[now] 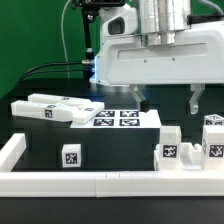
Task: Assemble chair
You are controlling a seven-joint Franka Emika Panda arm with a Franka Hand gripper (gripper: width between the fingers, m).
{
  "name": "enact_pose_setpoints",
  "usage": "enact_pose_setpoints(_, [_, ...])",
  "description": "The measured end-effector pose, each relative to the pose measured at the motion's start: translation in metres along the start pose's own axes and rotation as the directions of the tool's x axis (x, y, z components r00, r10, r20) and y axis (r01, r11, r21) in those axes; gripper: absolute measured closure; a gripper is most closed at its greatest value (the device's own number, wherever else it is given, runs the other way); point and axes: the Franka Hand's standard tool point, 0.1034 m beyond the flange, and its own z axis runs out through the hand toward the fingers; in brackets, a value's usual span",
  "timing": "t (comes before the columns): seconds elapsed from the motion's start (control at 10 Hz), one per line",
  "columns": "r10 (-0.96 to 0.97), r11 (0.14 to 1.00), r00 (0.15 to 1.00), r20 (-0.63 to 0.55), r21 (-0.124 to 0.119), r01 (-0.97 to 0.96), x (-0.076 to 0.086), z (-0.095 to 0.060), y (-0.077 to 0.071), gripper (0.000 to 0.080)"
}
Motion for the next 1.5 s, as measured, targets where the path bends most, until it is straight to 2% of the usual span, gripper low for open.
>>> enact_pose_setpoints(0.1, [0.0, 1.0, 0.999, -0.041, -0.007, -0.001, -0.003, 0.001, 0.006, 0.0151])
enact_pose_setpoints(0.4, [-0.008, 1.0, 0.999, -0.044, -0.014, 0.007, -0.003, 0.002, 0.007, 0.0151])
enact_pose_setpoints(0.5, [-0.05, 0.999, 0.993, -0.107, -0.025, 0.047, 0.003, 0.005, 0.009, 0.0151])
enact_pose_setpoints(0.6, [-0.085, 0.996, 0.967, -0.239, -0.05, 0.075, 0.001, 0.013, 0.008, 0.0151])
enact_pose_setpoints(0.7, [-0.13, 0.991, 0.935, -0.33, -0.075, 0.111, -0.009, 0.024, 0.003, 0.0151])
enact_pose_setpoints(0.8, [-0.142, 0.989, 0.923, -0.357, -0.084, 0.12, -0.015, 0.036, -0.001, 0.0151])
enact_pose_setpoints(0.9, [-0.155, 0.988, 0.886, -0.437, -0.094, 0.126, -0.011, 0.037, -0.003, 0.0151])
enact_pose_setpoints(1.0, [-0.176, 0.984, 0.889, -0.423, -0.113, 0.141, -0.02, 0.057, -0.002, 0.0151])
enact_pose_setpoints(1.1, [-0.182, 0.982, 0.891, -0.415, -0.122, 0.144, -0.019, 0.068, -0.001, 0.0151])
enact_pose_setpoints(1.2, [-0.178, 0.982, 0.908, -0.38, -0.123, 0.141, -0.017, 0.074, 0.004, 0.0151])
enact_pose_setpoints(1.3, [-0.162, 0.985, 0.914, -0.373, -0.116, 0.128, -0.013, 0.073, 0.01, 0.0151])
enact_pose_setpoints(1.5, [-0.156, 0.986, 0.921, -0.357, -0.113, 0.123, -0.016, 0.076, 0.01, 0.0151])
